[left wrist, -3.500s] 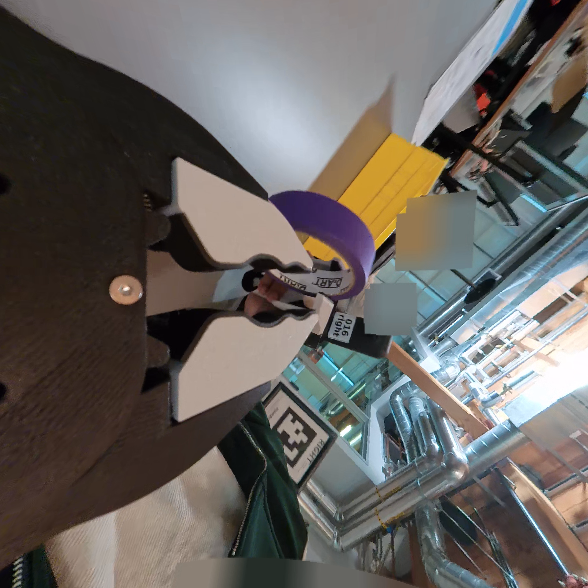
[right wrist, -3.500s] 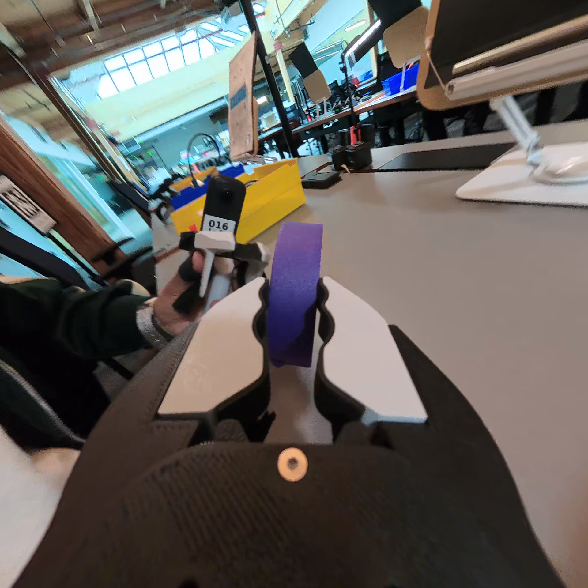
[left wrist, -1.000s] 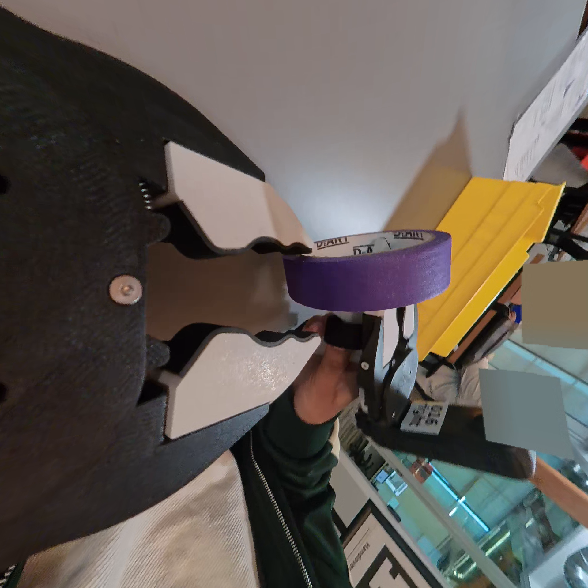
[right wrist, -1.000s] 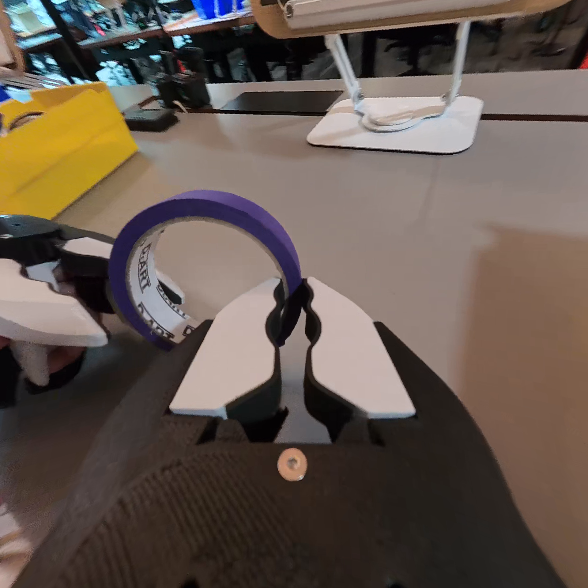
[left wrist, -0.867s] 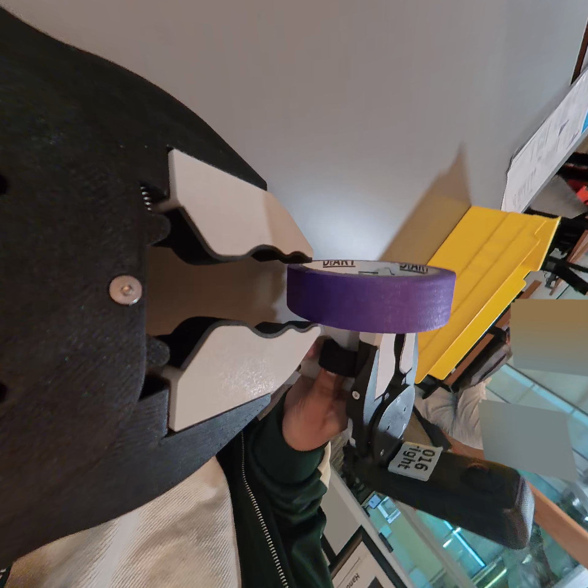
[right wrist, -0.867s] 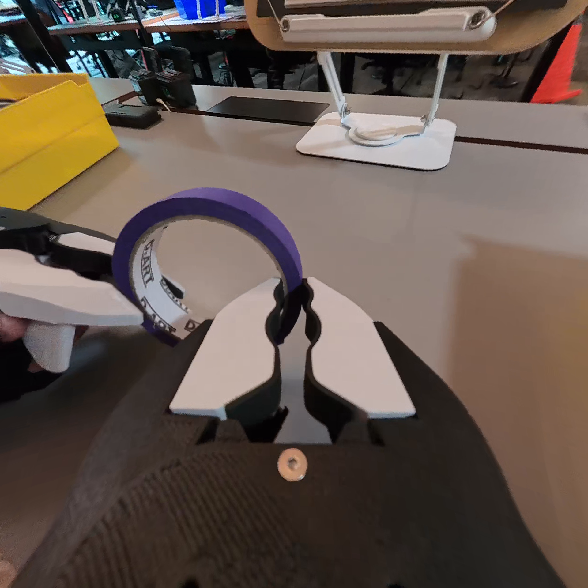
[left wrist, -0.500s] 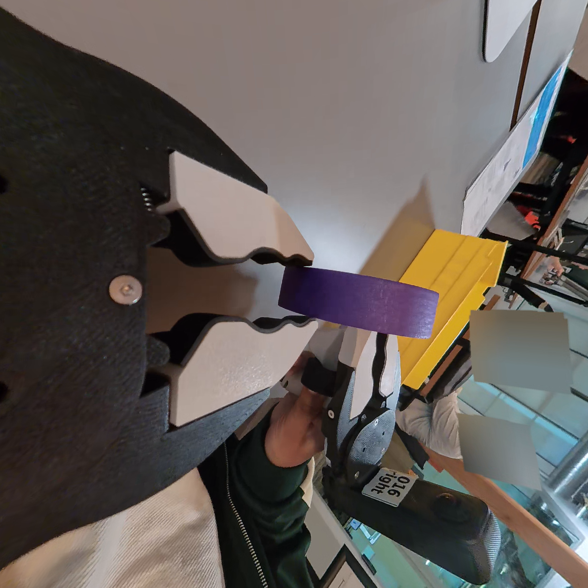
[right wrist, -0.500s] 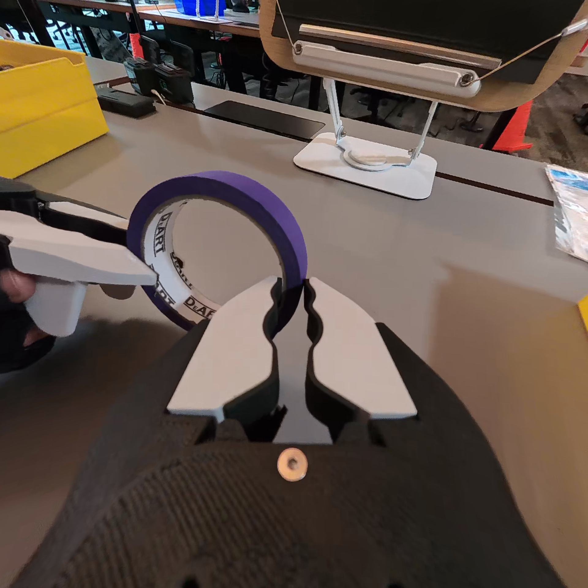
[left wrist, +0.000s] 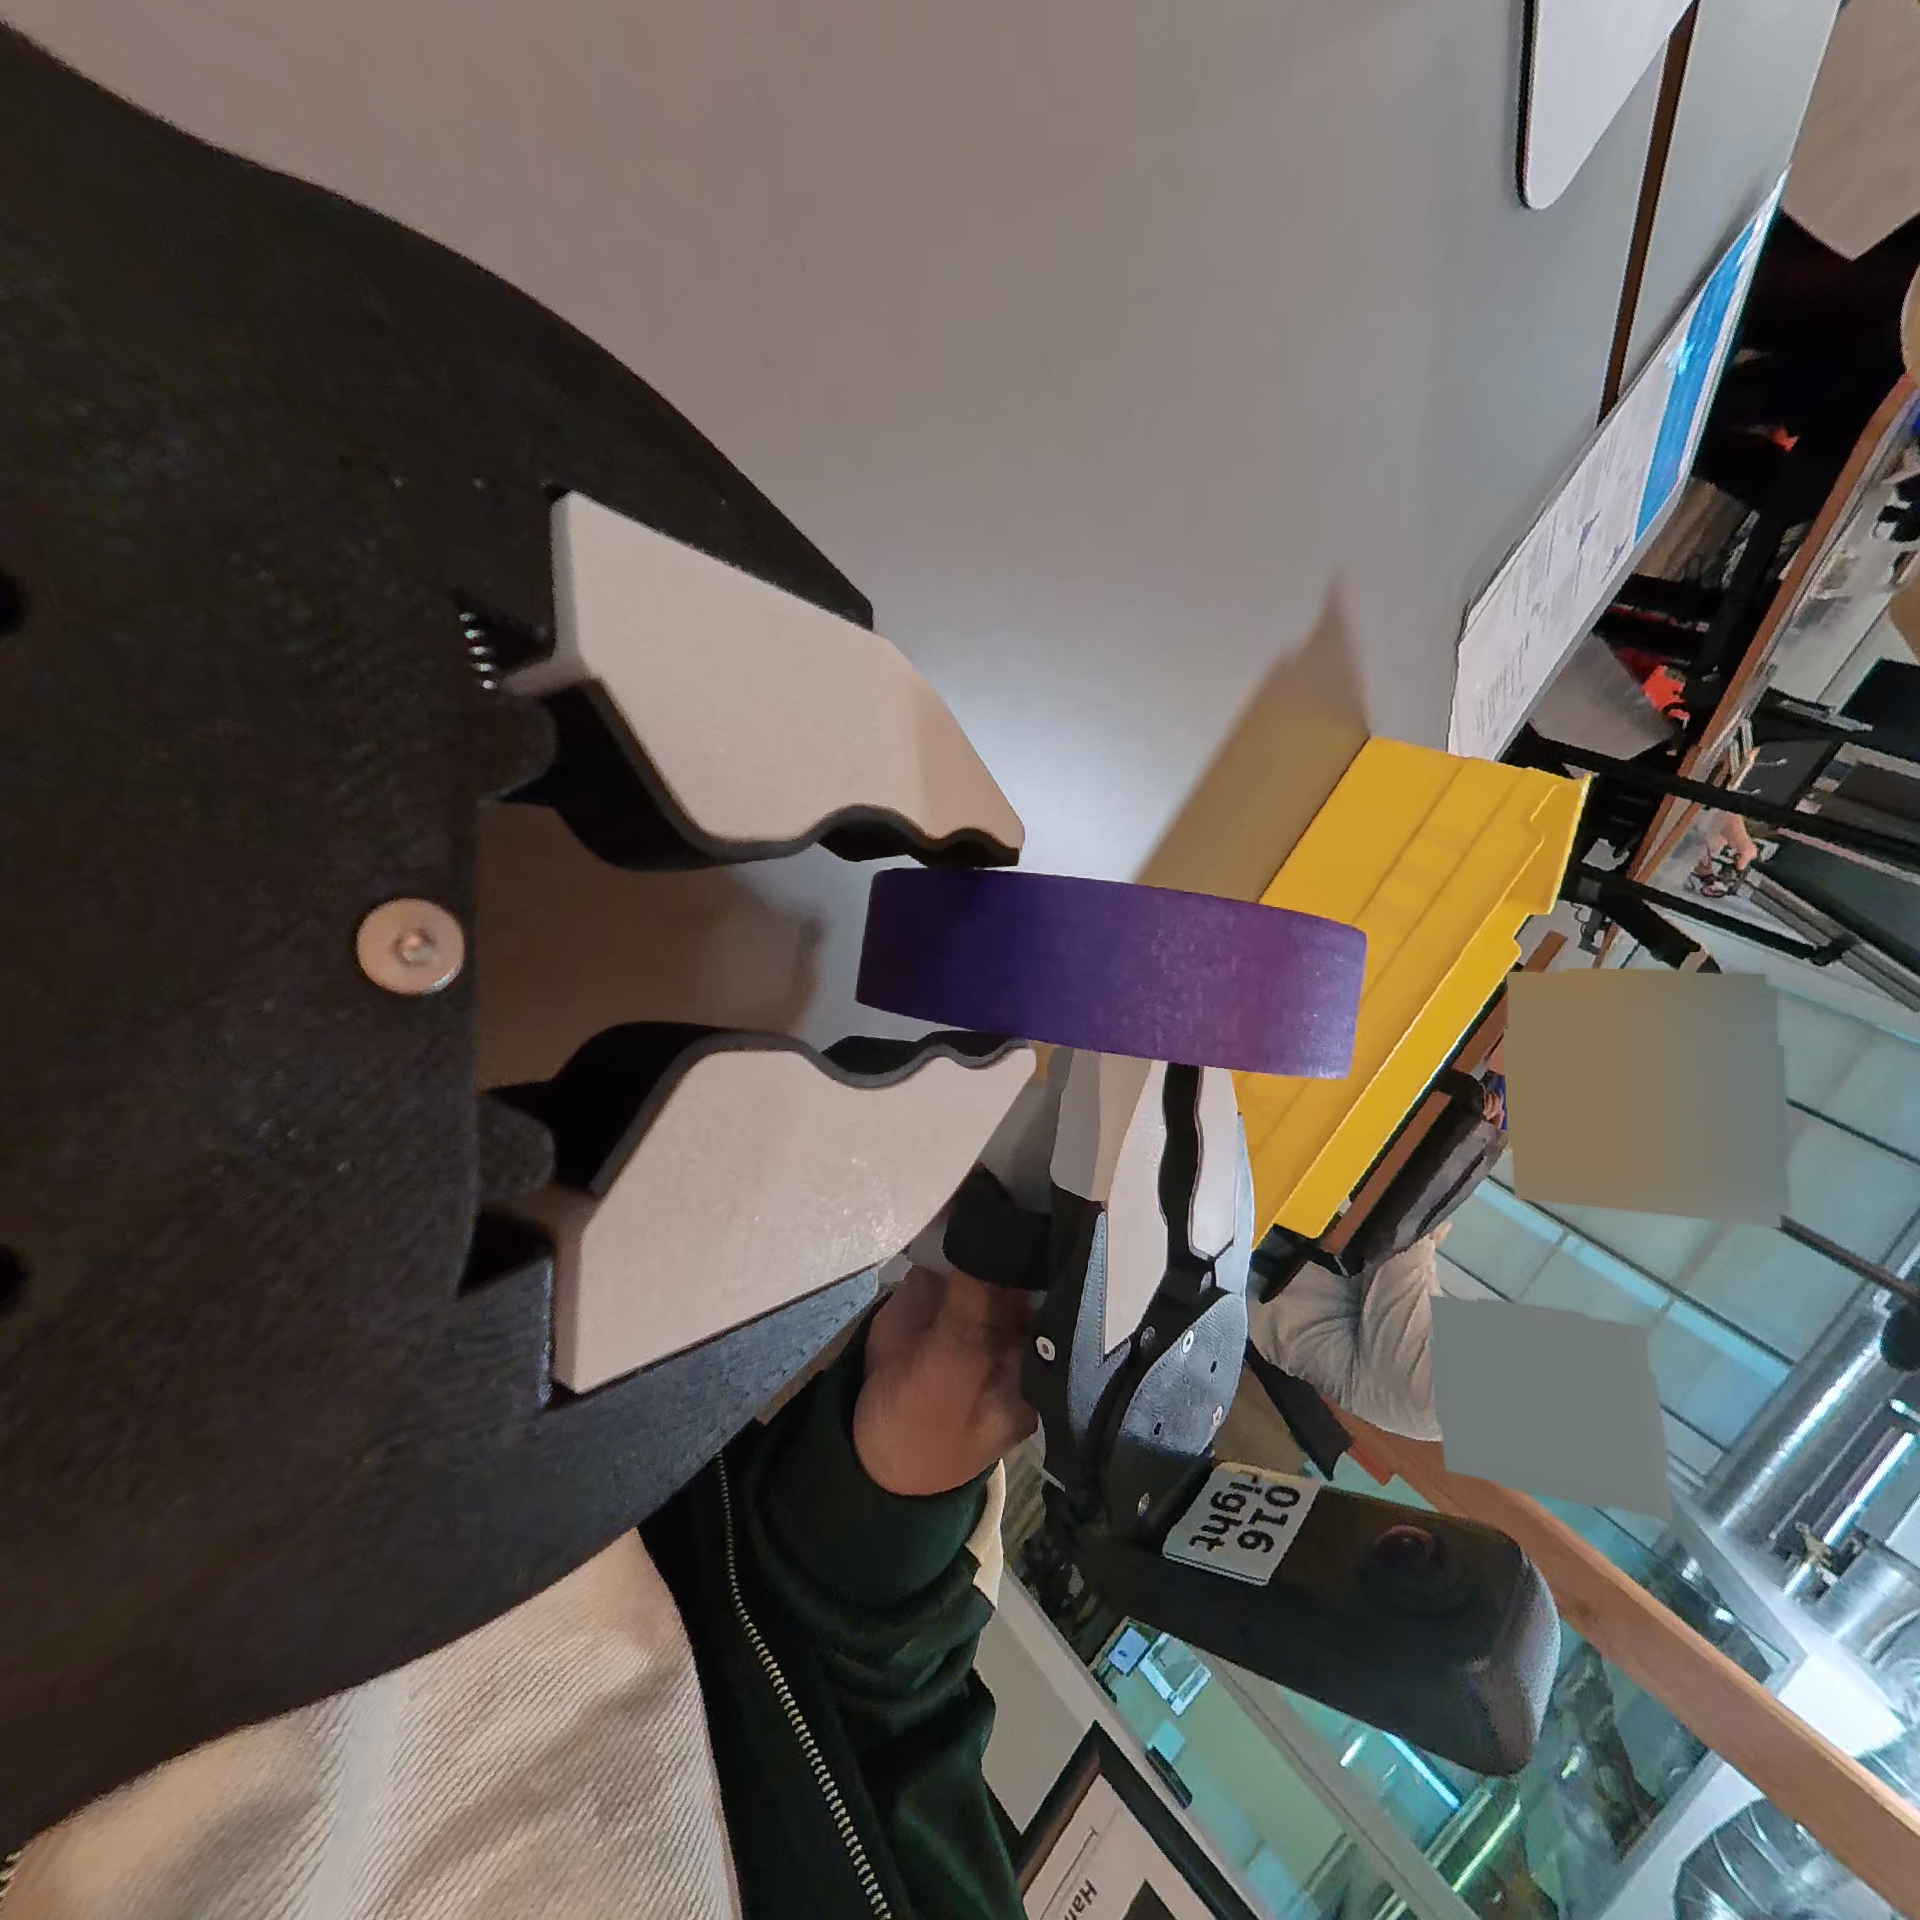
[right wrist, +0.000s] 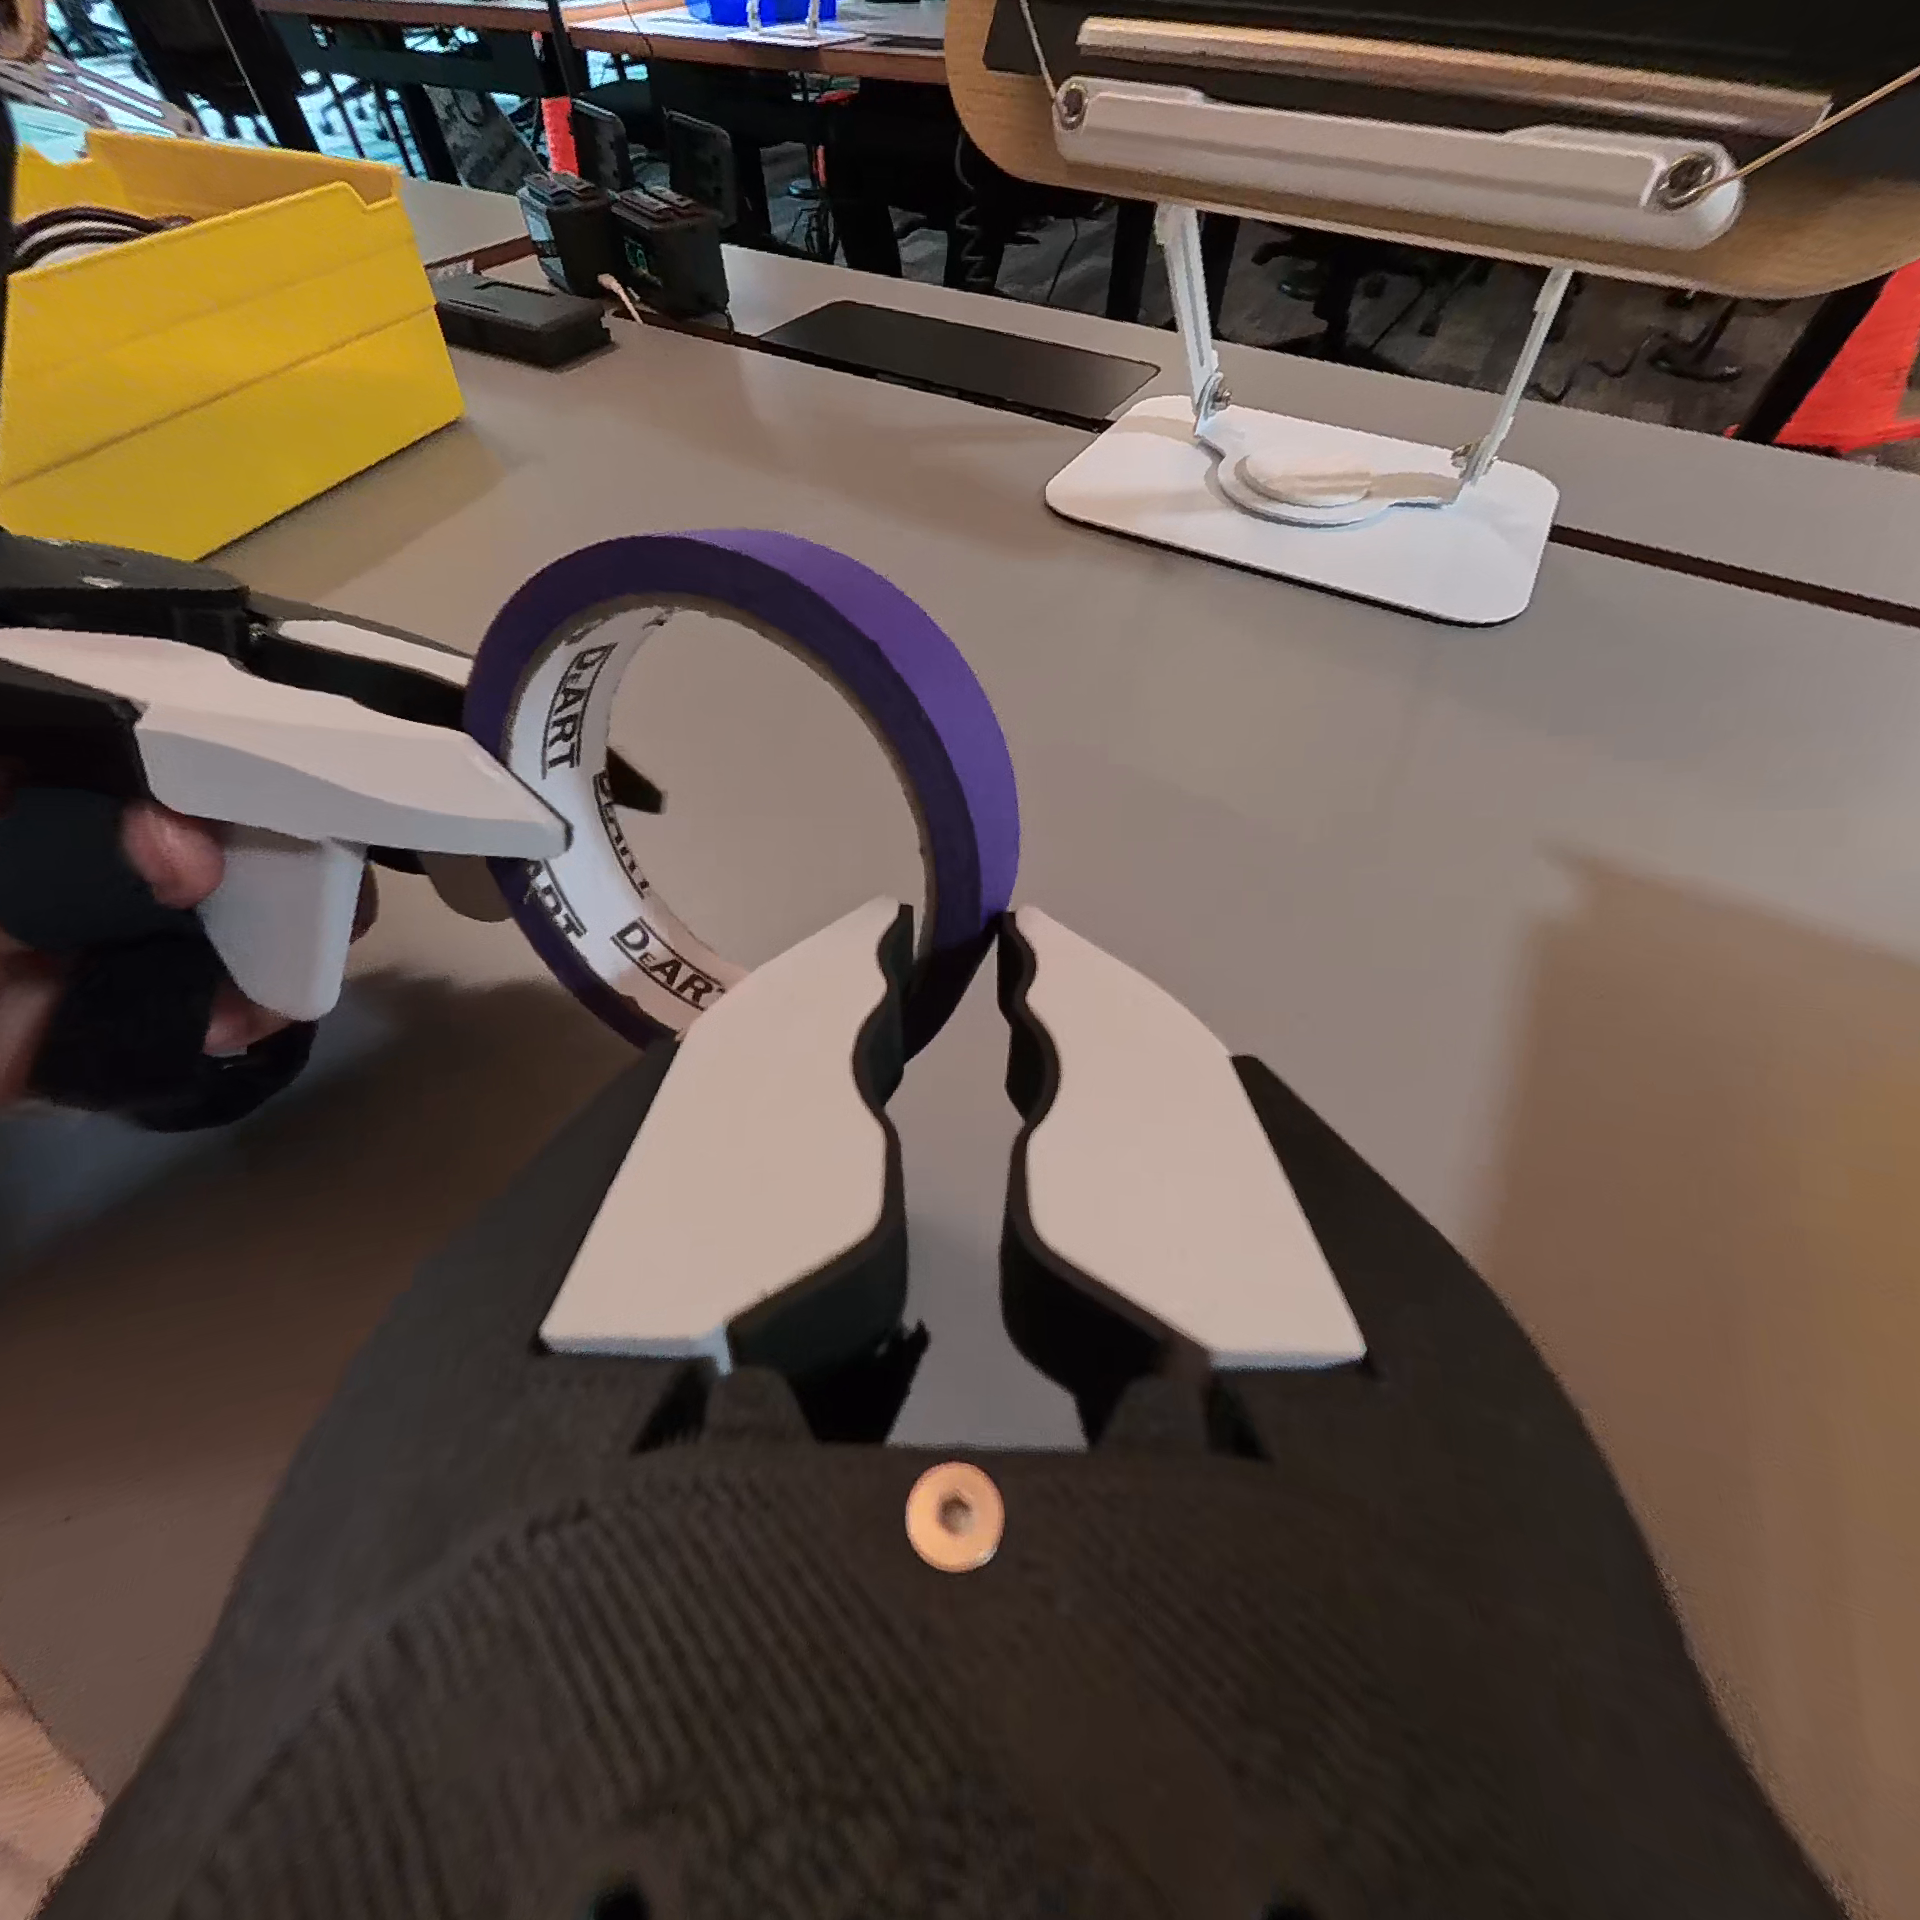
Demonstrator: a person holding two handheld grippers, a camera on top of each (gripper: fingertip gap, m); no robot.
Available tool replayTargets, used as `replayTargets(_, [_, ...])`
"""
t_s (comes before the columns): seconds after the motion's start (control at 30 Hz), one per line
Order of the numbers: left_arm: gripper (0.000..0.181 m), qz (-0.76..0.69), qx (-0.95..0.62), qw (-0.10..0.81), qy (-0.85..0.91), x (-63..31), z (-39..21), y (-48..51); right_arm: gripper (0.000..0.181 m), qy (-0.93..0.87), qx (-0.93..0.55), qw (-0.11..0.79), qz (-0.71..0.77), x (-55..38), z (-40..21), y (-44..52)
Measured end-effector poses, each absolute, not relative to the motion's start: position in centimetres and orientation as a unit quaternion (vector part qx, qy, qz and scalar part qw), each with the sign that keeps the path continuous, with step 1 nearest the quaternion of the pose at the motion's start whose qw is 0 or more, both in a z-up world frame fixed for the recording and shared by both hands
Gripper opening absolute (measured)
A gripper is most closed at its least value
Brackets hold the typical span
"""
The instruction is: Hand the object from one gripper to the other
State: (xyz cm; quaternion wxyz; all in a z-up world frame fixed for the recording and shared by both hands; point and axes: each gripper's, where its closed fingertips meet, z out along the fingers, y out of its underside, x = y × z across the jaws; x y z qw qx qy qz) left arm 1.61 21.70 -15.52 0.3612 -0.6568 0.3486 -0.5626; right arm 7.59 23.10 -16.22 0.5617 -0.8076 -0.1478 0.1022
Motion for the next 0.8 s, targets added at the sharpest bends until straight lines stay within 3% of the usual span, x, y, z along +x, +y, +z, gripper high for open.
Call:
replayTargets(0.27, [0.030,-0.570,-0.653,0.360,0.346,1.4,-14.6,21.8,0.020,-0.160,-0.785,0.583,0.134,7.2,-15.5,23.0])
replayTargets(0.47, [0.030,-0.651,-0.640,0.306,0.269,0.8,-13.9,22.4,0.064,-0.166,-0.738,0.577,0.309,6.5,-14.3,22.6])
replayTargets(0.57, [0.030,-0.673,-0.632,0.288,0.255,0.6,-13.9,22.6,0.065,-0.121,-0.702,0.568,0.412,7.9,-12.9,22.5])
replayTargets(0.67, [0.030,-0.684,-0.619,0.276,0.271,0.9,-13.7,22.1,0.054,-0.104,-0.668,0.527,0.516,8.1,-12.1,21.8])
replayTargets(0.8, [0.030,-0.698,-0.605,0.255,0.285,1.3,-13.5,21.2,0.053,-0.117,-0.655,0.483,0.570,7.1,-12.1,21.0])
